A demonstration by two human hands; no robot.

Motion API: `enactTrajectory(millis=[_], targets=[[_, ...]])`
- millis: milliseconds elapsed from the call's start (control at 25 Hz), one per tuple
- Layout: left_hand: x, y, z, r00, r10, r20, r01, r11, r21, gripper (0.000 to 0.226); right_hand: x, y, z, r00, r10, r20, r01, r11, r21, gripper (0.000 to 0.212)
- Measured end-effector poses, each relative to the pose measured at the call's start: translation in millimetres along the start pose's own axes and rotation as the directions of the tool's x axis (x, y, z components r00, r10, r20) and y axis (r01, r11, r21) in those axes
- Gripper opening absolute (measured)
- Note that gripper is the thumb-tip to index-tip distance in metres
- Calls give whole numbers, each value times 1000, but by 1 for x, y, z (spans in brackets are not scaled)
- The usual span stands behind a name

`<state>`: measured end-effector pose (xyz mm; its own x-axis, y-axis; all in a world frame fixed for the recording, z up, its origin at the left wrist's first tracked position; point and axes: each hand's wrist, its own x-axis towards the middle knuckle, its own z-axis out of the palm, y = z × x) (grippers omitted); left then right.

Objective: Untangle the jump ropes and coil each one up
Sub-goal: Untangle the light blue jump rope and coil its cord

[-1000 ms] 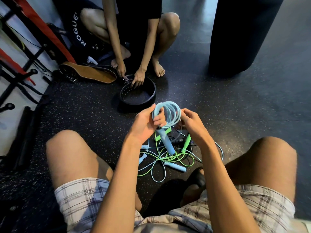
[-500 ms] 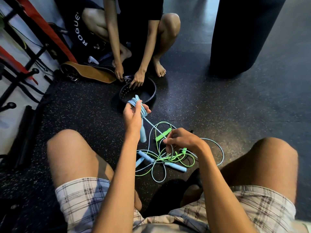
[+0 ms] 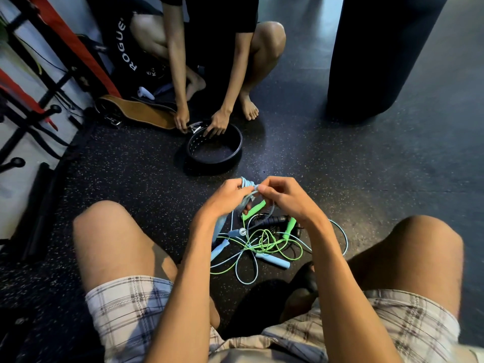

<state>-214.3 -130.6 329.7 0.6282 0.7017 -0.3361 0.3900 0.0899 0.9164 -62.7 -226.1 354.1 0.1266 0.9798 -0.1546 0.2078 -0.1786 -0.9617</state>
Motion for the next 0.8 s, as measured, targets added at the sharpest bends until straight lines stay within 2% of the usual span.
enactTrajectory(millis=[80, 160, 280, 400, 480, 600, 720, 800], targets=[[-7, 7, 5, 988, -60, 140, 73, 993, -90, 33, 3, 3, 0, 996, 1, -90, -1, 1000, 1, 21], [-12, 12, 10, 969, -97, 227, 123, 987, -100, 42, 6, 6, 3, 987, 17, -163, -13, 1000, 24, 20], [-15, 18, 11, 960, -139, 245, 155, 987, -45, 49, 10, 19, 7, 958, 34, -284, -53, 997, -62, 30], [-18, 20, 8, 965, -86, 246, 131, 976, -172, 49, 10, 33, 6, 945, 74, -319, -94, 994, -48, 35], [-19, 19, 4, 978, -23, 209, 99, 928, -360, 48, 9, 33, 6, 947, 91, -309, -106, 994, -30, 35], [-18, 18, -4, 991, 71, 112, 17, 771, -637, 42, 8, 38, 5, 951, 136, -277, -139, 990, 7, 37], [-14, 21, -14, 993, 104, -53, -106, 612, -783, 38, 7, 49, 7, 959, 220, -180, -215, 975, 51, 37], [-11, 22, -17, 978, 104, -183, -209, 542, -814, 33, 4, 54, 8, 950, 295, -100, -301, 952, -51, 33]])
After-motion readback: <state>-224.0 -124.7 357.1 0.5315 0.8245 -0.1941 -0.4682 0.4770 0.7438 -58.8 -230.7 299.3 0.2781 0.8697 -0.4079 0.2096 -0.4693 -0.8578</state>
